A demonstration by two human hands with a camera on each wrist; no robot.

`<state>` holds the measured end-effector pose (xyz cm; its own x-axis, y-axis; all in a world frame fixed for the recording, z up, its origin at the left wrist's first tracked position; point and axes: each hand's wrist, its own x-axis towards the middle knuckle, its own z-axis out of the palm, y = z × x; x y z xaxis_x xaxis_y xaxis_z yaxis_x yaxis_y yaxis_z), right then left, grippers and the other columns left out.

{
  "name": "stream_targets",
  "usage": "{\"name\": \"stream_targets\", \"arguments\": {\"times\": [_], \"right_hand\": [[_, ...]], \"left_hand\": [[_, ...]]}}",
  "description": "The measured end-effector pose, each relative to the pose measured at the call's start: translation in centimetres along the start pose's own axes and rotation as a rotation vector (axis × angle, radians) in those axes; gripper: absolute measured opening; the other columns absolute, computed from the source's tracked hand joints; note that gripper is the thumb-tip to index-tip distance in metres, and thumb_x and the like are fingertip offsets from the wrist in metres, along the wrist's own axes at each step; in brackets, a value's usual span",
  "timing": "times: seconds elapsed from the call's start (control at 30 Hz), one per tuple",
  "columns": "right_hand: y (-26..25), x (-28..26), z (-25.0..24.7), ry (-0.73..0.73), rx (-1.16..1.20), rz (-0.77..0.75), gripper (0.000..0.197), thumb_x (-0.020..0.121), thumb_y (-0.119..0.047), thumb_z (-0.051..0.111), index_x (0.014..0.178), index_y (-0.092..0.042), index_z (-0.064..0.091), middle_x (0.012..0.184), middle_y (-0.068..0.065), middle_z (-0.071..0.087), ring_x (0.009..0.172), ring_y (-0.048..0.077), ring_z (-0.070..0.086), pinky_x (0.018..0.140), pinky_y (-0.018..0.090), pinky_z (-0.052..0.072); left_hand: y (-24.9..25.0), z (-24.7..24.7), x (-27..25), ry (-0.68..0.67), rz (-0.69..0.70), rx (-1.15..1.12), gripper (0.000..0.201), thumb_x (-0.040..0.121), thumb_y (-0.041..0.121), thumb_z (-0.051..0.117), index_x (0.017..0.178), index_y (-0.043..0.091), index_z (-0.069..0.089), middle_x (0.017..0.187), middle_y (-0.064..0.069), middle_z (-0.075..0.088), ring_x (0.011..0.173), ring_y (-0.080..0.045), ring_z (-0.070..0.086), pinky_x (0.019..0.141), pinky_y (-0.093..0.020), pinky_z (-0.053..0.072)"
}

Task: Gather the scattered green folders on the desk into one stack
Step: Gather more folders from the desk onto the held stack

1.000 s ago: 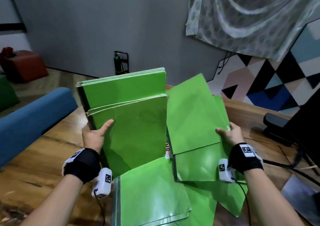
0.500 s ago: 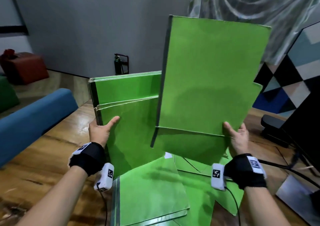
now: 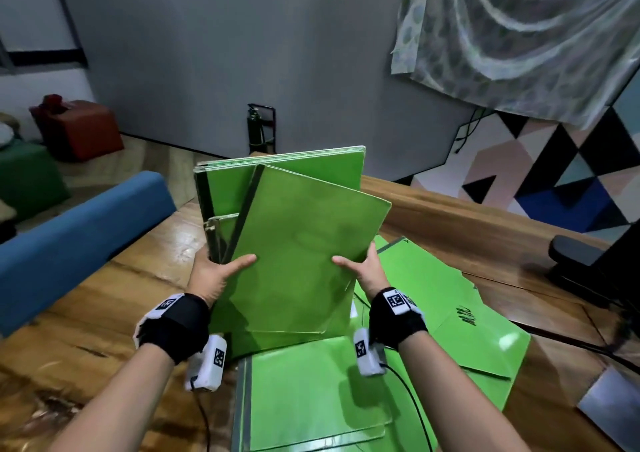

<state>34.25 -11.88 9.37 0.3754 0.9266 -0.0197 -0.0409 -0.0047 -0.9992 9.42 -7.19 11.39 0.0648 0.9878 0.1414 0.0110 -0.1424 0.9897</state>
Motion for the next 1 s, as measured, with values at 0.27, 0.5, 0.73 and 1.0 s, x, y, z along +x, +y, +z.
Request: {"name": "stream_targets", "arguments": {"times": [0.27,0.5,0.73,1.0], "right_hand": [[-1.4,0.3,-0.1,0.128,0.028,-0.089,0.093,0.056,-0.025,0.086,0.132,-0.009,0.035,0.131,0.010,0.054,0.116,0.023,0.054,0.108,0.043,0.039],[-3.8,0.1,-1.1,0.180,0.046,-0.274,0.099,0.067,-0.014,0.080,0.145,-0.017,0.020,0.149,0.010,0.035,0.135,0.024,0.038,0.114,0.044,0.029],[-0.7,-0.8,-0.9,0.055,-0.070,-0.150,0.126,0.050,-0.074,0.068,0.149,-0.025,0.005,0.156,0.000,0.018,0.142,0.015,0.024,0.118,0.038,0.019],[9.2,-3.8,-11.3,0.897,-0.313,0.575,0.071,0.084,-0.043,0.060,0.140,-0.010,0.031,0.147,0.025,0.026,0.135,0.040,0.029,0.111,0.050,0.026]], "left_hand": [[0.7,1.2,0.1,-0.029,-0.011,-0.040,0.018,0.068,0.008,0.075,0.081,0.013,0.062,0.059,0.013,0.069,0.060,0.005,0.063,0.053,-0.003,0.045],[1.9,1.8,1.5,-0.067,0.092,-0.127,0.030,0.071,0.013,0.075,0.096,0.015,0.059,0.084,0.006,0.068,0.061,0.014,0.061,0.053,0.000,0.044],[0.1,2.5,1.4,-0.033,0.081,-0.080,0.078,0.049,0.046,0.084,0.113,0.015,0.052,0.097,0.009,0.065,0.085,-0.001,0.062,0.089,-0.025,0.052],[0.9,4.0,0.4,0.044,0.049,-0.117,0.035,0.081,-0.001,0.061,0.072,0.026,0.042,0.042,0.046,0.047,0.049,0.027,0.050,0.049,0.005,0.038]]}}
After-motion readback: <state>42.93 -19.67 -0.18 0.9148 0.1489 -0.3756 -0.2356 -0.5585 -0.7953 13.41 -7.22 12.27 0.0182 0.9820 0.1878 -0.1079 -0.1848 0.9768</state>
